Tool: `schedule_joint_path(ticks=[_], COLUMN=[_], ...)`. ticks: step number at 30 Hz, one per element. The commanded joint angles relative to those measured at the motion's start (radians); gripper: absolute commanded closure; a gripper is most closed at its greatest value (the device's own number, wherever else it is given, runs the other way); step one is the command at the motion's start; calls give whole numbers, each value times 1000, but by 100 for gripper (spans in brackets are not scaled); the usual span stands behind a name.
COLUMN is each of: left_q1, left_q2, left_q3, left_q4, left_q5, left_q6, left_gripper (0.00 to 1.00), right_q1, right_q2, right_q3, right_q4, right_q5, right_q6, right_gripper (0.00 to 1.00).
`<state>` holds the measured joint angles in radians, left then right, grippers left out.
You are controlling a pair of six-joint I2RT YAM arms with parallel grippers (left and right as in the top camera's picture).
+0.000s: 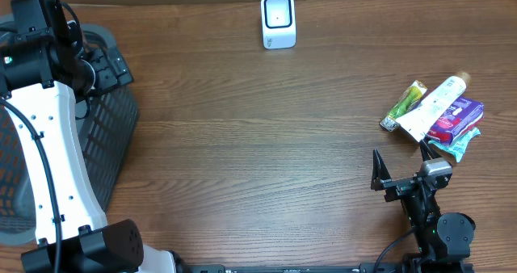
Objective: Scan the item barcode
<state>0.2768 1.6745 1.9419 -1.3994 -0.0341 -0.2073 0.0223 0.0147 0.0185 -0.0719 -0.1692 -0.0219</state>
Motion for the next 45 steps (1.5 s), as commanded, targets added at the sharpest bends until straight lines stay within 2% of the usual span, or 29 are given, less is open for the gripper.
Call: schedule_joint_path(ticks=[1, 7, 20, 30, 35, 39, 41, 45], left_q1=[4, -18, -329, -322, -322, -318, -304, -270], left_q2=[3, -16, -342, -513, -621, -739, -801, -959], left_q3=[8, 8, 8, -10, -108, -285, -404, -721], left_q4=[1, 1, 0, -9, -5, 124, 243, 637], left_q5=[5, 1, 2, -4, -2, -31, -19, 150], left_q6=[-10, -10, -10, 3, 5, 9, 63, 311], left_gripper=[0, 0, 0, 0, 1, 0, 1, 0], right_q1=[6, 6, 6, 6, 6, 6, 6, 6], right_q2=[-12, -12, -12, -12, -12, -12, -12, -12], right_q3=[-11, -11, -11, -11, -11, -11, -11, -11], right_q4=[6, 6, 6, 6, 6, 6, 6, 6], right_q5=[-4, -4, -4, -4, -4, -4, -4, -4], right_q6=[-2, -2, -2, -2, -2, -2, -2, -2], right_gripper=[0, 0, 0, 0, 0, 0, 0, 0])
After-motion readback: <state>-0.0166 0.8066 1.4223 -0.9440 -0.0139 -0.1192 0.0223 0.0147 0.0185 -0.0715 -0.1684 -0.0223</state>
